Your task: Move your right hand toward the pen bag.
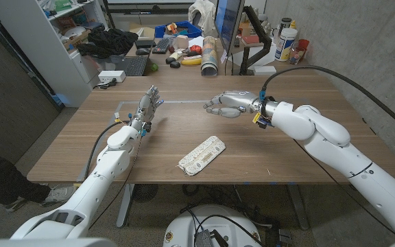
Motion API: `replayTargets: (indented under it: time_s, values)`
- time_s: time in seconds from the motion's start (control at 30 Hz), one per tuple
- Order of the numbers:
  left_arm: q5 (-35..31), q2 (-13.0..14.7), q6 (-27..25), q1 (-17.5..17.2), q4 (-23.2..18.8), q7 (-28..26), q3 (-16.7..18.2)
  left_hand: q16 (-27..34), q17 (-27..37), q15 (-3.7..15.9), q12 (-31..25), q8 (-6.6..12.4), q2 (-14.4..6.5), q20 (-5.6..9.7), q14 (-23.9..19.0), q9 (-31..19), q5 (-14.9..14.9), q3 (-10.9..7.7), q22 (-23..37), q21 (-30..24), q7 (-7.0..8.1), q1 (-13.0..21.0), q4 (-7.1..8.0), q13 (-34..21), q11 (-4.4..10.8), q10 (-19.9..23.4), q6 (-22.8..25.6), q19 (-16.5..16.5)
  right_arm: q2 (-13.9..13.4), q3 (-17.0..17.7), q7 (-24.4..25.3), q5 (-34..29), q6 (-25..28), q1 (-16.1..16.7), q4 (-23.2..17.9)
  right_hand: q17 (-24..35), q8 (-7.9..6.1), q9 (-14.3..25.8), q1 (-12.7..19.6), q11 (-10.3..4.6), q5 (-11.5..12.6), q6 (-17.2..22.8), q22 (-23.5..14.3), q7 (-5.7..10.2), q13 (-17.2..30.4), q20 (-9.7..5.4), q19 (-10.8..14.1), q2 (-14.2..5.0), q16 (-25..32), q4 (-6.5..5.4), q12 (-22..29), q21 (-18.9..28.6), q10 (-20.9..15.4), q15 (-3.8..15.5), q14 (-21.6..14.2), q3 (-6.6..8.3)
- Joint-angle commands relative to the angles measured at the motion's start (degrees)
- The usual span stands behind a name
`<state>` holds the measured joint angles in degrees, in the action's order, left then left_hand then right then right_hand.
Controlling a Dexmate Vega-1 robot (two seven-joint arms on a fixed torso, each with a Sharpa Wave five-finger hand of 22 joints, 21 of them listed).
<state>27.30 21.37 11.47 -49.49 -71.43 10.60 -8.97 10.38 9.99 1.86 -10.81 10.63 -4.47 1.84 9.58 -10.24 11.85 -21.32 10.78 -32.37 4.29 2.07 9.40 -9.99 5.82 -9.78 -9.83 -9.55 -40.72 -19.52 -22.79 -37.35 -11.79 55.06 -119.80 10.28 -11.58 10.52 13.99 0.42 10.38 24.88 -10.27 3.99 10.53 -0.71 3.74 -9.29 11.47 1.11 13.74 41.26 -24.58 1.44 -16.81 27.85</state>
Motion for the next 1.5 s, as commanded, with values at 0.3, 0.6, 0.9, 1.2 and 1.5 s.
replayTargets:
  time_s: [0.3, 0.6, 0.9, 1.2, 1.5]
  values:
    - [0.0, 0.2, -0.4, -0.2, -0.2, 0.0, 0.2, 0.3, 0.2, 1.78, -0.3, 0.24, -2.6, 1.98, 1.8, -0.2, 0.3, 0.33, 0.3, 0.2, 0.58, 0.2, 0.07, -0.3, -0.16, -0.8, -0.9, -6.1, 0.2, -1.8, -1.4, -0.7, 0.0, -0.8, 0.7, 0.2, 0.39, 0.3, 0.8, 0.0, 0.0, -0.1, -0.1, 0.05, 0.1, 0.06, 0.6, -0.31, -0.2, -0.04, -0.5, -0.4, 0.4, 0.01, 0.2, 0.28]
    - [-0.1, 0.2, -0.5, -0.2, -0.3, 0.0, 0.2, 0.3, 0.2, 1.8, -0.3, 0.24, -2.6, 1.94, 1.8, -0.2, 0.3, 0.36, 0.3, 0.2, 0.59, 0.2, 0.07, -0.3, -0.12, -0.9, -0.9, -6.1, 0.0, -2.4, -2.1, -0.7, -0.3, -1.1, 1.1, 0.2, 0.49, 0.3, 0.9, -0.07, 0.0, -0.3, -0.1, 0.08, 0.1, 0.07, 0.7, -0.37, -0.2, -0.02, -0.6, -0.6, 0.4, -0.03, 0.2, 0.24]
    - [-0.2, 0.1, -0.6, -0.3, -0.5, -0.2, 0.1, 0.3, 0.2, 1.84, -0.3, 0.23, -2.6, 1.91, 1.8, -0.2, 0.3, 0.39, 0.3, 0.3, 0.64, 0.2, 0.07, -0.3, -0.11, -0.9, -0.9, -6.1, -0.2, -2.6, -1.9, -1.3, -0.4, -1.0, 1.2, 0.3, 0.59, 0.3, 1.0, 0.02, 0.0, -0.5, -0.1, 0.08, 0.1, -0.03, 0.6, -0.49, -0.2, -0.12, -0.7, -0.7, 0.5, -0.01, 0.4, 0.19]
    - [-0.3, 0.1, -0.7, -0.4, -0.7, -0.4, 0.1, 0.3, 0.2, 1.85, -0.3, 0.24, -2.6, 1.85, 1.8, -0.2, 0.3, 0.41, 0.3, 0.3, 0.64, 0.2, 0.07, -0.3, -0.15, -0.9, -0.9, -6.0, 0.0, -3.2, -2.2, -2.4, 0.0, -1.0, 1.2, 0.5, 0.65, 0.3, 1.0, -0.62, 0.1, -0.7, -0.1, 0.33, 0.1, -0.43, 0.7, -1.25, -0.1, -0.63, -0.8, -0.8, 0.7, 0.24, 0.6, 0.41]
    - [-0.3, 0.2, -0.8, -0.5, -1.0, -0.4, 0.2, 0.3, 0.2, 1.84, -0.3, 0.25, -2.6, 1.83, 1.8, -0.2, 0.3, 0.43, 0.3, 0.3, 0.61, 0.2, 0.07, -0.3, -0.14, -0.9, -0.9, -6.0, 0.1, -4.0, -2.9, -2.8, -0.1, -1.1, 1.3, 0.5, 0.61, 0.4, 1.3, -0.51, 0.2, -0.6, -0.2, 0.44, 0.1, -0.52, 0.9, -1.44, 0.0, -0.8, -0.8, -0.9, 0.5, 0.45, 0.5, 0.62]
